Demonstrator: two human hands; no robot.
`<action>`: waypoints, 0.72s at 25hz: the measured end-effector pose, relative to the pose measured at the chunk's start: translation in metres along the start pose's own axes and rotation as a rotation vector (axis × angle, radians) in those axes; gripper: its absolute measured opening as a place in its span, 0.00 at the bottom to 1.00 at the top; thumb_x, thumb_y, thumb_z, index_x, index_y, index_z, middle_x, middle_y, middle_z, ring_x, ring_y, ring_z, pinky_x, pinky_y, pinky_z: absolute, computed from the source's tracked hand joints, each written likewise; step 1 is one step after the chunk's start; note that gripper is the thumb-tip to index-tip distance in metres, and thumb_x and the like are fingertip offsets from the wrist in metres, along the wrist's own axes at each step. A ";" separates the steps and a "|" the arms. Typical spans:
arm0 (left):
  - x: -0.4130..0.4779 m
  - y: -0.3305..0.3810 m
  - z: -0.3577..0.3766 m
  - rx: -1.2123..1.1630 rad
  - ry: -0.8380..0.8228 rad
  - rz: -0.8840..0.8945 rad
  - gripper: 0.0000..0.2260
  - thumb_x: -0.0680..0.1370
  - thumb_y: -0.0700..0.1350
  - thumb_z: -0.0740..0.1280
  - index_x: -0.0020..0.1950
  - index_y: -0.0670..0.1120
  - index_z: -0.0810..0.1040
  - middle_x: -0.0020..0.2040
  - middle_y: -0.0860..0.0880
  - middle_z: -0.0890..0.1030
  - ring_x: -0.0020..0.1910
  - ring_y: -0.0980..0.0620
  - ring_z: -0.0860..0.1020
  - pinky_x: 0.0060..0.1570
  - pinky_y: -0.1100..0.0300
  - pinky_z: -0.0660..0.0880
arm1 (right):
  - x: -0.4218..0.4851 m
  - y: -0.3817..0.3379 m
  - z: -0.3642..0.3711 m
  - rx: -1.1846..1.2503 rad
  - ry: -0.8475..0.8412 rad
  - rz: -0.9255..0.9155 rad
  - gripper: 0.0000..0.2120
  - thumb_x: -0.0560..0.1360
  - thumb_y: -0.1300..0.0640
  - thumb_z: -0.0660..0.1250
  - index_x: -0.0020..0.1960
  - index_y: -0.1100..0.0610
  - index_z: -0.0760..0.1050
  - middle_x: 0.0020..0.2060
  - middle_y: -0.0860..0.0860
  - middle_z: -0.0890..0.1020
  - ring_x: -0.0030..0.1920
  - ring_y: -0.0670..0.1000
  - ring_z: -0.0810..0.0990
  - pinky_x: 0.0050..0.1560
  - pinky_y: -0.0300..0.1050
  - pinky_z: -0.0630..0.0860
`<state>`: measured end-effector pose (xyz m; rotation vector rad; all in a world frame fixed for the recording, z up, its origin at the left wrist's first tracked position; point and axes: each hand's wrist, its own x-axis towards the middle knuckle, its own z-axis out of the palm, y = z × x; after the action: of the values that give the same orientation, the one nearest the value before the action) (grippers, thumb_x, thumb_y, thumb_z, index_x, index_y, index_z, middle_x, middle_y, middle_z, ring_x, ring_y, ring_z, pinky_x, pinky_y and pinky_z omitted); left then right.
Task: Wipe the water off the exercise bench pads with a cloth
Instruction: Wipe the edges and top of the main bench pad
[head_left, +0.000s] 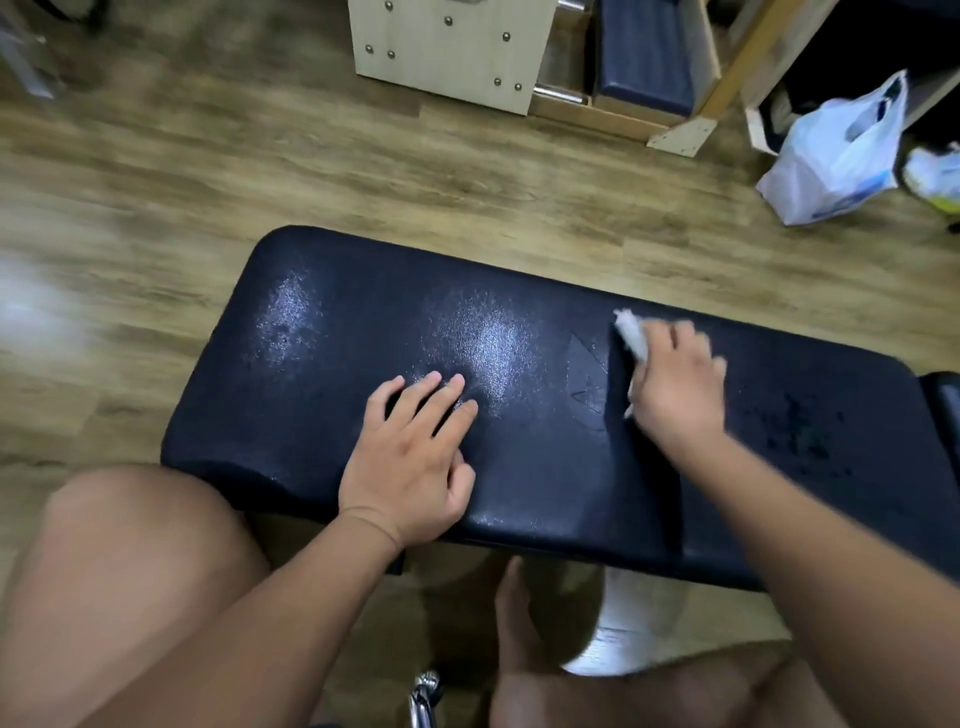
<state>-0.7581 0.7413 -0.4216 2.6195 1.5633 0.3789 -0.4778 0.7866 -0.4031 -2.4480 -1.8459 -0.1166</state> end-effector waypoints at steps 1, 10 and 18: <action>0.000 0.000 -0.001 0.001 -0.010 -0.005 0.22 0.70 0.47 0.61 0.62 0.44 0.80 0.67 0.45 0.78 0.67 0.42 0.75 0.69 0.41 0.65 | -0.039 -0.009 -0.004 0.046 0.004 -0.056 0.19 0.72 0.60 0.61 0.62 0.54 0.72 0.53 0.58 0.75 0.51 0.62 0.73 0.49 0.56 0.69; 0.000 -0.003 0.000 -0.024 -0.038 0.007 0.23 0.71 0.48 0.58 0.62 0.44 0.80 0.66 0.44 0.79 0.66 0.41 0.75 0.67 0.41 0.64 | -0.040 -0.022 -0.009 -0.116 0.008 -0.368 0.20 0.67 0.62 0.64 0.58 0.53 0.76 0.51 0.55 0.78 0.49 0.61 0.75 0.48 0.53 0.67; 0.001 -0.005 -0.005 -0.103 -0.089 -0.002 0.22 0.72 0.51 0.57 0.62 0.46 0.78 0.69 0.45 0.76 0.68 0.44 0.72 0.71 0.43 0.59 | -0.112 -0.074 -0.003 0.330 0.026 -0.217 0.16 0.73 0.63 0.61 0.59 0.61 0.79 0.60 0.58 0.78 0.62 0.59 0.74 0.67 0.43 0.63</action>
<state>-0.7628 0.7442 -0.4178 2.5217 1.4779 0.3287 -0.5794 0.6997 -0.4113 -2.0188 -1.9352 0.1339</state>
